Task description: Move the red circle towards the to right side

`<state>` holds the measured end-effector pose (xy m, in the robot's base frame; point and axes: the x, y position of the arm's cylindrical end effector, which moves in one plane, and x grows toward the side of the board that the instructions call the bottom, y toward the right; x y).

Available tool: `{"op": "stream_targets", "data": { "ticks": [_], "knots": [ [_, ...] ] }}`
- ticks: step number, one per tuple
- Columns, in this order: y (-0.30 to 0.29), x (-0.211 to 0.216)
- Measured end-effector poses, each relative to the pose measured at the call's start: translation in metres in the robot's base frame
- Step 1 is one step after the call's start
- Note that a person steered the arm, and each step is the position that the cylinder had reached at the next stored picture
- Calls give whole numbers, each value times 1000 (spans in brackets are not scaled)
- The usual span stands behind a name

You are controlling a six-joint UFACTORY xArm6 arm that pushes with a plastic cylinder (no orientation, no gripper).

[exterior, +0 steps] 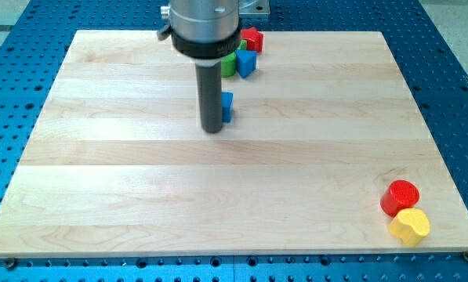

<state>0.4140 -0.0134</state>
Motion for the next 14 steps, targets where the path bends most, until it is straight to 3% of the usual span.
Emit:
{"op": "stream_targets", "data": {
  "ticks": [1,2,3,5,7,9,11,13,14],
  "knots": [
    [23,-69],
    [43,-55],
    [117,-32],
    [203,-23],
    [357,66],
    [337,198],
    [264,197],
    [200,138],
    [183,130]
  ]
}}
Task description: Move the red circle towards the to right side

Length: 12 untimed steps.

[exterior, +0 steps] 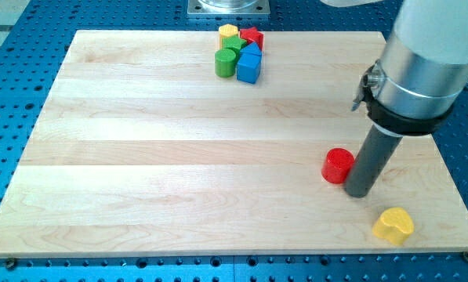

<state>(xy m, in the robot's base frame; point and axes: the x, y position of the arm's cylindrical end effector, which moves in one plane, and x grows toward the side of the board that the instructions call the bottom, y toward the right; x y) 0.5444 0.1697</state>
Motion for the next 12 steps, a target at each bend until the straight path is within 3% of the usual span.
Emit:
{"op": "stream_targets", "data": {
  "ticks": [3,5,6,8,9,10,11,12],
  "knots": [
    [-129,-37],
    [-54,-129],
    [-76,-102],
    [0,-168],
    [-14,-110],
    [57,-122],
    [48,-188],
    [89,-159]
  ]
}}
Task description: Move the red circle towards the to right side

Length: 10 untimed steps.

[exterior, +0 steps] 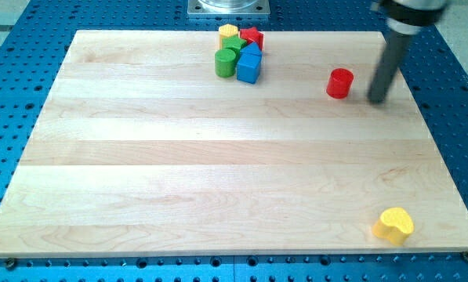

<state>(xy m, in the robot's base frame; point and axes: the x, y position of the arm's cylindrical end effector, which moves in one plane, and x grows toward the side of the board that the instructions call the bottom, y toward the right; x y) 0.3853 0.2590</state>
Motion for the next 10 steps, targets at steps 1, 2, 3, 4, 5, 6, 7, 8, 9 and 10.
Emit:
{"op": "stream_targets", "data": {
  "ticks": [1,2,3,4,5,6,7,8,9,10],
  "knots": [
    [-68,21],
    [-66,-23],
    [-51,-102],
    [-35,-61],
    [-73,-51],
    [-77,-110],
    [-88,-87],
    [-132,-80],
    [-108,-130],
    [-91,-137]
  ]
}}
